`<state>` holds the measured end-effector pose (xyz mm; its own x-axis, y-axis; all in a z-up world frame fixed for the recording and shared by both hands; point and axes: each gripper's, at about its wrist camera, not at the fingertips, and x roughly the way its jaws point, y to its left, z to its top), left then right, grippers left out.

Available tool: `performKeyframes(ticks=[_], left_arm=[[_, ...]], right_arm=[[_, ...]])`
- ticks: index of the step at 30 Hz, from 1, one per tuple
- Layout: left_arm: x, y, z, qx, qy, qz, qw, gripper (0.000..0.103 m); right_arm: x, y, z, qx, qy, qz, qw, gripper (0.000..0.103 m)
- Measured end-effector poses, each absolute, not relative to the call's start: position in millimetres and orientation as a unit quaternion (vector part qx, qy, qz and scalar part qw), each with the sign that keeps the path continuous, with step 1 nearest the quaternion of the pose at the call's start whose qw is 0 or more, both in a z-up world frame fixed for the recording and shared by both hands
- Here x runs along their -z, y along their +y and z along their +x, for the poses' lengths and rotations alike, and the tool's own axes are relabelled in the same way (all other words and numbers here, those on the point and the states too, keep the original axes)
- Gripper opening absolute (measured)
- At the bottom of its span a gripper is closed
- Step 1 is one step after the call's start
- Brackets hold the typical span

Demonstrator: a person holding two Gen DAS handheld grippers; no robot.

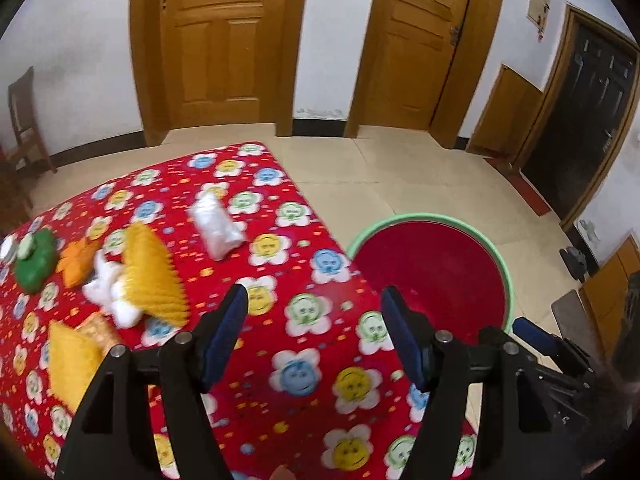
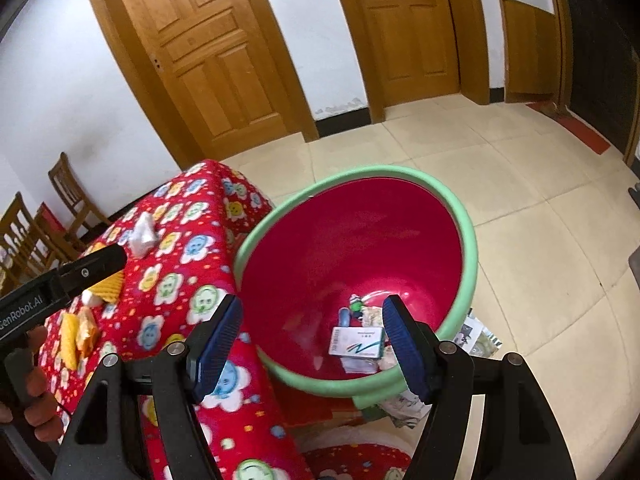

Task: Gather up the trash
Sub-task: 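Move the open left tool back over the table toward the yellow foam net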

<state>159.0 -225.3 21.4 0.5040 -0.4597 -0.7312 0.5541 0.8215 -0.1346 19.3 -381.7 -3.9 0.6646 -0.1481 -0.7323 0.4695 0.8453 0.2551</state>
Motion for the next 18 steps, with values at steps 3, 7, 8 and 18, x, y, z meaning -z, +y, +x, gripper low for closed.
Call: performKeyframes(ticks=[3,7,8,18], left_arm=[[-26,-205,160,0.271,0.398,0.055,0.874,0.068],[-31,-173,164,0.238,0.395,0.047,0.886,0.068],[-32,-164,164,0.230,0.393,0.044,0.889,0.068],[-22,-79,183,0.144,0.415,0.032,0.898,0.068]], right_arm=[[-2,-372,20,0.165,0.367,0.213,0.890,0.074],[-7,-355,23,0.152,0.364,0.206,0.895,0.074],[-8,-351,23,0.149,0.364,0.205,0.896,0.074],[-9,-306,32,0.112,0.376,0.189,0.900,0.075]])
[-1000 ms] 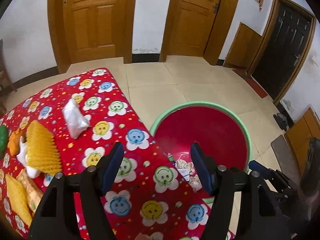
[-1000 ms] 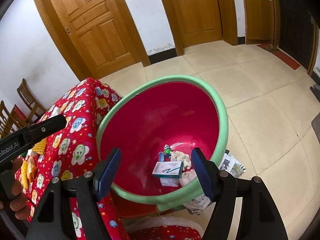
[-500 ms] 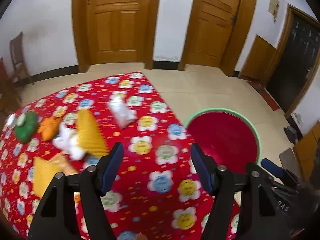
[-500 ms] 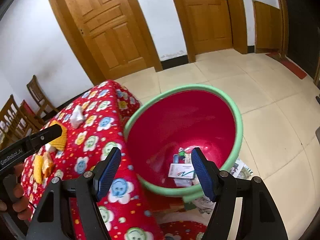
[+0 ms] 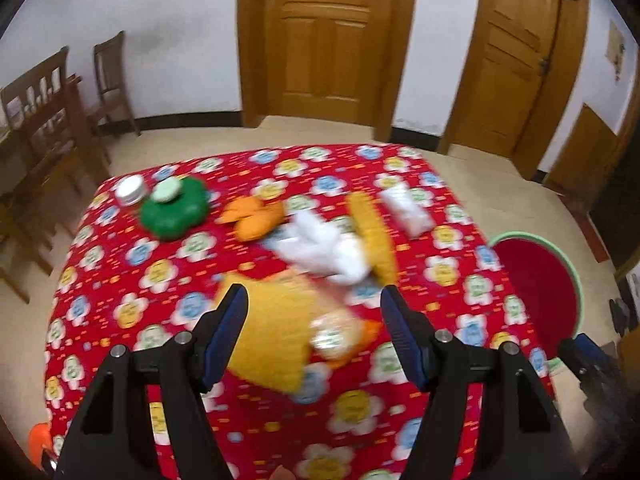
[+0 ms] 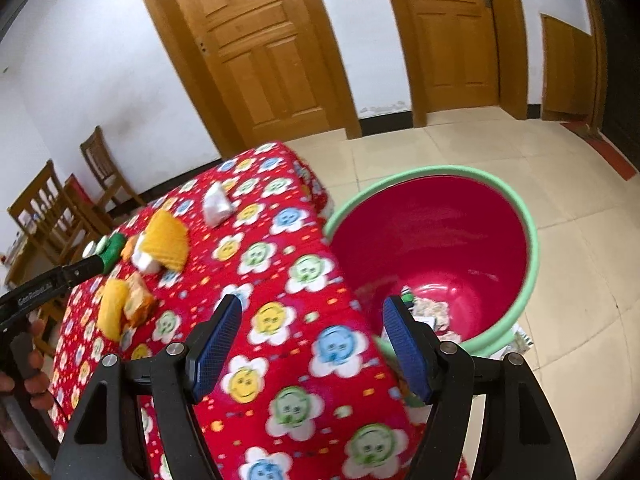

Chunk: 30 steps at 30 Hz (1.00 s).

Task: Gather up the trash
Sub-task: 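Move the open left tool back over the table toward the yellow foam net, then grasp the yellow foam net sleeve with the left tool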

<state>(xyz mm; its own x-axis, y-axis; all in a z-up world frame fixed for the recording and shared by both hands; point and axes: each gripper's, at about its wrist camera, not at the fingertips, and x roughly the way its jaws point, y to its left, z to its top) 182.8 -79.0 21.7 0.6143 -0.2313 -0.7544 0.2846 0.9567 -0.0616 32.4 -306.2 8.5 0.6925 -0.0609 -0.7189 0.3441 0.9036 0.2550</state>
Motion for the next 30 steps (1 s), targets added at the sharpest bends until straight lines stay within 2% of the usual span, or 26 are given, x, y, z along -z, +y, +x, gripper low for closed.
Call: performKeyframes(ticks=[14,17,25,28,30], left_arm=[[33,-41,200,0.128,0.476,0.023,0.870,0.069],[38,-39,200,0.127,0.475,0.016,0.871,0.073],[51,-30,206,0.125,0.492,-0.014,0.862,0.076],[53,-26,207,0.122,0.500,-0.040,0.856,0.076],[52,-27,206,0.125,0.501,-0.042,0.855,0.069]], right_arm=[[21,-254,55,0.077,0.426,0.165,0.886,0.077],[28,-250,58,0.074,0.436,0.161,0.882,0.078],[34,-246,60,0.079,0.438,0.149,0.883,0.081],[34,-246,59,0.081,0.435,0.150,0.884,0.082],[34,-245,58,0.083,0.431,0.151,0.886,0.082]])
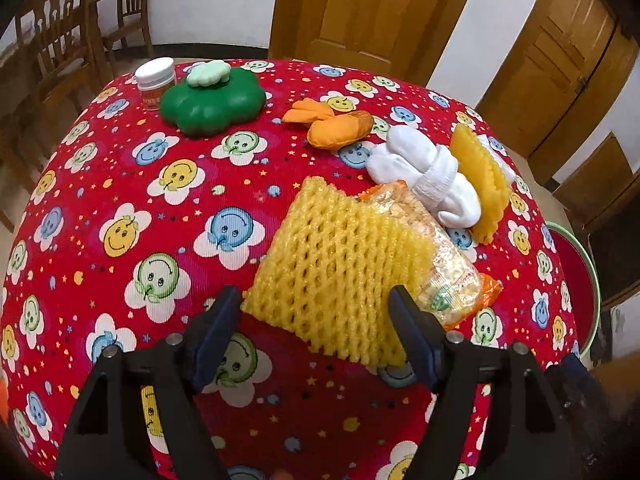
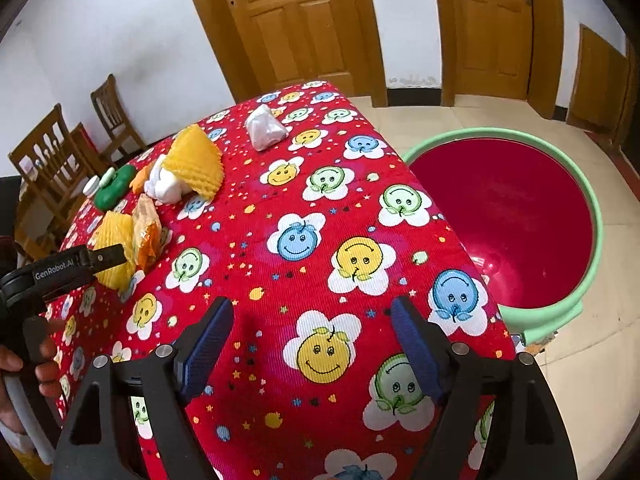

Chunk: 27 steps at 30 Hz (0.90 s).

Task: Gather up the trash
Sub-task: 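Grasp the yellow foam net sleeve with the left tool, then grasp the clear snack bag with the right tool while the left tool holds the foam net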

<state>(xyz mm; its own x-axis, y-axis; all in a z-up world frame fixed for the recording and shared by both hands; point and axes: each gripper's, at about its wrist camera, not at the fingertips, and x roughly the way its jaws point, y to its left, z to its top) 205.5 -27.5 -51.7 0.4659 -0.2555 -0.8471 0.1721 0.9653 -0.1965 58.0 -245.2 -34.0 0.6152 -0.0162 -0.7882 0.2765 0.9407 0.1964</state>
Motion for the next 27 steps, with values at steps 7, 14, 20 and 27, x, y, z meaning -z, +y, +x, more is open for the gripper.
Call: performKeyframes(ticks=[7,14,20,27], left_arm=[[47,-34,197,0.158,0.490,-0.050,0.856,0.033],[45,-29,192,0.169,0.482,-0.071,0.857,0.009],[32,-22,184,0.177,0.460,-0.093,0.865,0.008],[6,4,173,0.153,0.418,-0.113,0.888,0.008]], right_arm=[[34,-248,57,0.074,0.424,0.164,0.888,0.086],[34,-248,58,0.070,0.427,0.164,0.886,0.087],[35,-242,62,0.056,0.431,0.155,0.887,0.098],[31,-244,69,0.047,0.444,0.178,0.877,0.098]])
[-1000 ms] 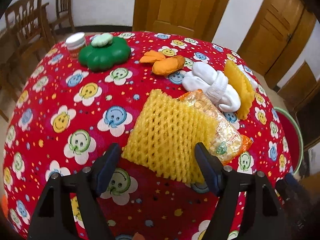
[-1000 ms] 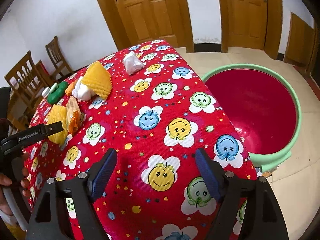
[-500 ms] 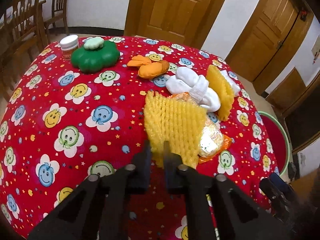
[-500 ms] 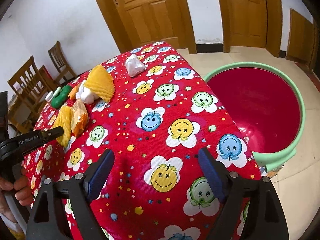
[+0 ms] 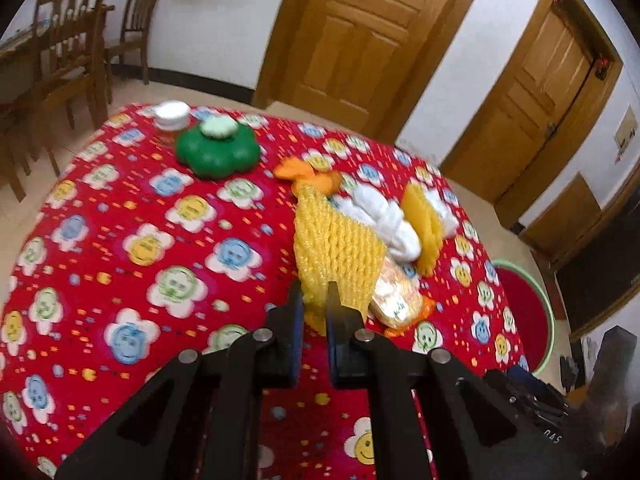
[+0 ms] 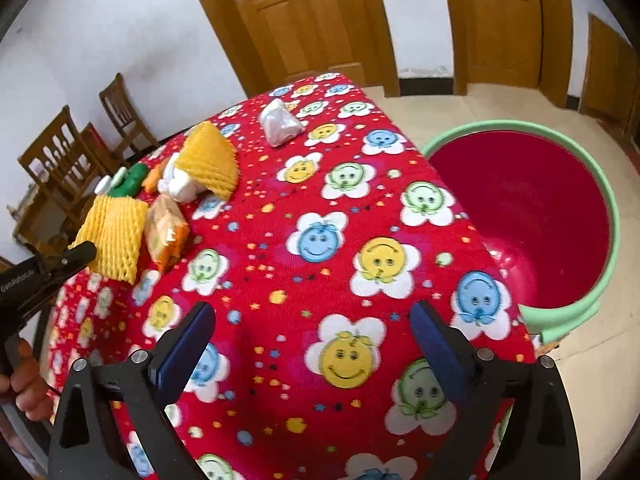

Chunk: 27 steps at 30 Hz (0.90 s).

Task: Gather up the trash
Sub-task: 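Grasp the clear snack bag with the right tool while the left tool holds the foam net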

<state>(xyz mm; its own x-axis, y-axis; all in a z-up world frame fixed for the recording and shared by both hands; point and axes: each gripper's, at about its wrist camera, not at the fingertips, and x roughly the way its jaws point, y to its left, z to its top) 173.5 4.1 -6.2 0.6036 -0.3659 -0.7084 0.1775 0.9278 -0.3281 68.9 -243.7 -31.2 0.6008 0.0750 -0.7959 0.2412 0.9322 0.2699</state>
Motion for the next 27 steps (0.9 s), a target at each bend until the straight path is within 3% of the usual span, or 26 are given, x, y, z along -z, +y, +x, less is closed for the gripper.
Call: performKeyframes(ticks=[16,20,21,23,25,27], left_arm=[[3,48,176,0.079,0.398,-0.118,0.906,0.008],[7,52,177,0.074,0.400,-0.119,0.906,0.008],[8,52,178,0.073,0.401,-0.119,0.905,0.008],[8,52,178,0.074,0.402,-0.121,0.905,0.008],[9,51,178,0.074,0.402,-0.121,0.905,0.008],[8,50,178,0.075,0.402,-0.120,0.905,0.008]], right_arm=[[16,-157,150,-0.055,0.426,0.041,0.902,0.097],[28,-140,169,-0.063,0.435,0.004,0.898,0.093],[32,-138,173,-0.066,0.439,0.002,0.896,0.090],[39,-133,178,-0.071,0.451,-0.004,0.890,0.067],[44,-130,178,-0.075,0.460,-0.003,0.885,0.051],[42,-128,172,-0.077,0.449,-0.008,0.890,0.045]])
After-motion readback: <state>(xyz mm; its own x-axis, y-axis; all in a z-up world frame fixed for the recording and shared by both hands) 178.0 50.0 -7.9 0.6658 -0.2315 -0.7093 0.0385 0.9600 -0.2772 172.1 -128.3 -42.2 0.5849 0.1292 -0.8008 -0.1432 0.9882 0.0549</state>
